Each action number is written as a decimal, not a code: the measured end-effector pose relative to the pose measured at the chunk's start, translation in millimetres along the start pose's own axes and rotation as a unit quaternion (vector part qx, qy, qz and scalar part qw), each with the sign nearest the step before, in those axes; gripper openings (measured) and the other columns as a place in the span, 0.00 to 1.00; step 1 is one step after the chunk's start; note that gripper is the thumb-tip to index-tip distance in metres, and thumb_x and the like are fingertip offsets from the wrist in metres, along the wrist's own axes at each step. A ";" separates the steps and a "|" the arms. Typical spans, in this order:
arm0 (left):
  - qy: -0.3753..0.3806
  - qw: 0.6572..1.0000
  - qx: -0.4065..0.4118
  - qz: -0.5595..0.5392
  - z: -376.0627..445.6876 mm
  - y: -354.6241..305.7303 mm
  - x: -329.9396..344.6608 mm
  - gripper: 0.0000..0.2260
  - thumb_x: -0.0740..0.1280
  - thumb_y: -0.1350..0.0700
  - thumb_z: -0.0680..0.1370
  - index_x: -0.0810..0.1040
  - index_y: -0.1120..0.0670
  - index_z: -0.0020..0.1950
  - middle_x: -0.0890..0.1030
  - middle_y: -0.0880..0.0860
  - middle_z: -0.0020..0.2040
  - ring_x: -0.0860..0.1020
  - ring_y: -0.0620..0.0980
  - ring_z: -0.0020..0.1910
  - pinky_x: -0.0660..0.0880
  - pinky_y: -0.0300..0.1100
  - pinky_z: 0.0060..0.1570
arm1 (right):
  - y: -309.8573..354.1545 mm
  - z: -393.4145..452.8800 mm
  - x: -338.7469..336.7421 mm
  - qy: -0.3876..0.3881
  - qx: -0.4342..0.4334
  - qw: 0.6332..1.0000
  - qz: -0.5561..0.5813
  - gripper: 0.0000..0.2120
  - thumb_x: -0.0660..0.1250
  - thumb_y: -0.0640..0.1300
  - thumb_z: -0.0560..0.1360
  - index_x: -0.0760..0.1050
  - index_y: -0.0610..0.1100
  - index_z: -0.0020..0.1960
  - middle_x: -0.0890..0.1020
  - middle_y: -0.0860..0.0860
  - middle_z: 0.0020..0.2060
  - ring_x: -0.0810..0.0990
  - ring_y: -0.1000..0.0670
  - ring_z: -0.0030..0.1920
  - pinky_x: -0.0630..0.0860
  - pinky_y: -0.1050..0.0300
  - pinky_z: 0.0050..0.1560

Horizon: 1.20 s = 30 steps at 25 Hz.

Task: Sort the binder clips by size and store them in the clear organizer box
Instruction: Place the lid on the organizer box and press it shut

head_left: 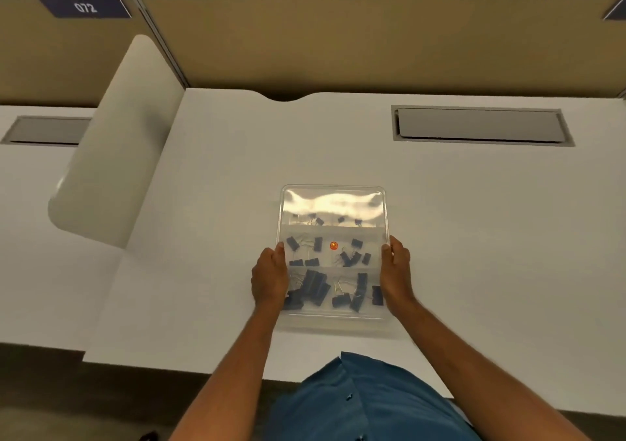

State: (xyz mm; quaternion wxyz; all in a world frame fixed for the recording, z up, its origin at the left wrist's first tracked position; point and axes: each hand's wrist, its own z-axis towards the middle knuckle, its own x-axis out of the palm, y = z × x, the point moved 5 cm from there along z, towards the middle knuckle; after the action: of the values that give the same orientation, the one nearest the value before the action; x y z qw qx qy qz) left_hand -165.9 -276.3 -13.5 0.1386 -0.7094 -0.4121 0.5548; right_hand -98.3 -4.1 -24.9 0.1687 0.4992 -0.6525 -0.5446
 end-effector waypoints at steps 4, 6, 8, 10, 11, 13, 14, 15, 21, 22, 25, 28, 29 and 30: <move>0.023 0.999 -0.029 -0.010 4.0 5.5 2.7 0.21 0.53 0.39 0.83 0.75 0.55 0.50 0.81 0.54 0.47 0.80 0.53 0.45 0.78 0.49 0.48 | -4.0 0.7 1.4 -0.016 -0.073 0.994 -0.077 0.12 0.55 0.52 0.85 0.72 0.48 0.61 0.76 0.49 0.56 0.78 0.51 0.56 0.81 0.52 0.58; 0.038 0.998 -0.038 -0.020 7.8 7.3 3.9 0.21 0.54 0.38 0.82 0.75 0.53 0.54 0.80 0.51 0.50 0.80 0.53 0.48 0.79 0.50 0.53 | -2.0 -1.4 1.7 -0.021 -0.086 0.990 -0.111 0.10 0.56 0.49 0.85 0.71 0.46 0.62 0.75 0.50 0.56 0.76 0.53 0.54 0.78 0.62 0.55; 0.041 0.998 -0.041 -0.007 16.9 0.9 4.6 0.21 0.55 0.37 0.82 0.75 0.54 0.57 0.79 0.51 0.51 0.79 0.53 0.49 0.78 0.50 0.54 | 1.5 -3.8 0.1 -0.029 -0.092 0.988 -0.123 0.09 0.56 0.47 0.85 0.70 0.46 0.62 0.74 0.51 0.55 0.75 0.54 0.52 0.75 0.66 0.52; 0.031 0.999 -0.029 -0.002 32.2 -16.2 8.1 0.21 0.56 0.37 0.81 0.75 0.55 0.54 0.80 0.53 0.49 0.80 0.53 0.46 0.78 0.48 0.51 | -2.8 -2.8 -2.5 -0.023 -0.087 0.989 -0.115 0.10 0.56 0.47 0.85 0.70 0.46 0.62 0.73 0.52 0.55 0.76 0.55 0.50 0.75 0.66 0.52; 0.023 1.000 -0.019 -0.005 41.5 -26.6 9.7 0.22 0.56 0.37 0.81 0.75 0.55 0.53 0.80 0.53 0.47 0.80 0.53 0.45 0.79 0.48 0.50 | -5.0 -1.8 -3.3 -0.020 -0.087 0.990 -0.109 0.10 0.56 0.47 0.85 0.70 0.47 0.63 0.73 0.52 0.55 0.76 0.57 0.51 0.74 0.67 0.51; 0.009 1.000 -0.002 -0.002 58.6 -45.8 8.8 0.25 0.55 0.34 0.80 0.76 0.55 0.51 0.81 0.53 0.46 0.81 0.52 0.44 0.80 0.49 0.50 | -6.2 0.6 -0.5 -0.010 -0.088 0.991 -0.103 0.09 0.57 0.47 0.85 0.69 0.48 0.63 0.73 0.53 0.56 0.76 0.59 0.52 0.73 0.71 0.49; 0.006 1.000 -0.001 0.006 67.0 -50.9 8.9 0.26 0.55 0.33 0.79 0.76 0.55 0.50 0.81 0.53 0.45 0.81 0.52 0.43 0.80 0.48 0.49 | -6.0 1.5 0.9 -0.006 -0.084 0.991 -0.102 0.09 0.57 0.47 0.85 0.69 0.48 0.63 0.73 0.53 0.56 0.76 0.59 0.52 0.73 0.73 0.46; 0.007 1.000 0.000 0.014 74.3 -51.8 10.6 0.27 0.54 0.32 0.79 0.77 0.55 0.49 0.82 0.53 0.44 0.81 0.52 0.42 0.80 0.48 0.49 | -5.2 1.6 1.6 -0.006 -0.081 0.992 -0.101 0.09 0.57 0.47 0.85 0.69 0.48 0.63 0.73 0.53 0.56 0.76 0.60 0.52 0.72 0.75 0.43; 0.010 1.000 0.018 -0.011 84.2 -47.1 20.5 0.27 0.56 0.32 0.78 0.78 0.55 0.46 0.83 0.53 0.42 0.82 0.51 0.39 0.82 0.48 0.47 | -4.1 6.7 3.3 -0.005 -0.026 0.998 -0.049 0.11 0.56 0.48 0.85 0.68 0.48 0.65 0.74 0.53 0.57 0.77 0.54 0.55 0.77 0.61 0.56; 0.007 1.000 0.021 -0.012 84.9 -46.6 20.8 0.26 0.57 0.34 0.79 0.78 0.55 0.47 0.83 0.53 0.43 0.82 0.51 0.40 0.81 0.45 0.46 | -2.2 11.8 4.6 -0.003 -0.005 0.999 -0.037 0.08 0.56 0.48 0.85 0.68 0.49 0.63 0.75 0.53 0.56 0.77 0.52 0.55 0.79 0.55 0.58; 0.002 0.999 0.023 -0.023 85.8 -45.7 22.6 0.23 0.58 0.36 0.80 0.78 0.55 0.48 0.82 0.53 0.44 0.82 0.51 0.40 0.80 0.44 0.45 | 13.4 42.7 8.7 0.000 0.031 0.999 -0.028 0.11 0.58 0.55 0.81 0.69 0.50 0.59 0.77 0.50 0.53 0.80 0.49 0.53 0.82 0.45 0.56; 0.007 0.999 0.027 -0.045 84.6 -46.9 24.6 0.22 0.59 0.37 0.80 0.78 0.55 0.49 0.83 0.53 0.45 0.82 0.51 0.40 0.79 0.41 0.44 | 36.4 86.2 16.6 0.029 0.079 0.996 -0.030 0.19 0.57 0.62 0.80 0.69 0.51 0.63 0.79 0.48 0.57 0.81 0.47 0.54 0.82 0.43 0.56; 0.011 0.998 0.027 -0.048 84.2 -47.4 25.3 0.21 0.59 0.38 0.80 0.78 0.55 0.49 0.82 0.53 0.45 0.82 0.51 0.40 0.78 0.39 0.42 | 44.5 98.3 18.5 0.032 0.089 0.995 -0.027 0.22 0.57 0.64 0.80 0.70 0.50 0.64 0.79 0.49 0.57 0.81 0.47 0.54 0.81 0.45 0.56; 0.015 0.998 0.028 -0.051 83.7 -48.2 25.4 0.21 0.60 0.38 0.80 0.78 0.55 0.49 0.82 0.53 0.44 0.82 0.50 0.40 0.77 0.37 0.40 | 53.8 107.0 19.6 0.030 0.093 0.995 -0.016 0.23 0.57 0.66 0.79 0.72 0.50 0.62 0.80 0.49 0.55 0.81 0.48 0.53 0.81 0.48 0.54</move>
State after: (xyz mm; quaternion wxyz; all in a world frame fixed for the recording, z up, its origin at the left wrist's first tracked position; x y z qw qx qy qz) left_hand -261.0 -249.4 -28.1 0.1924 -0.6919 -0.4298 0.5472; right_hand -213.9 32.7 -21.4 0.1329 0.5391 -0.6867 -0.4691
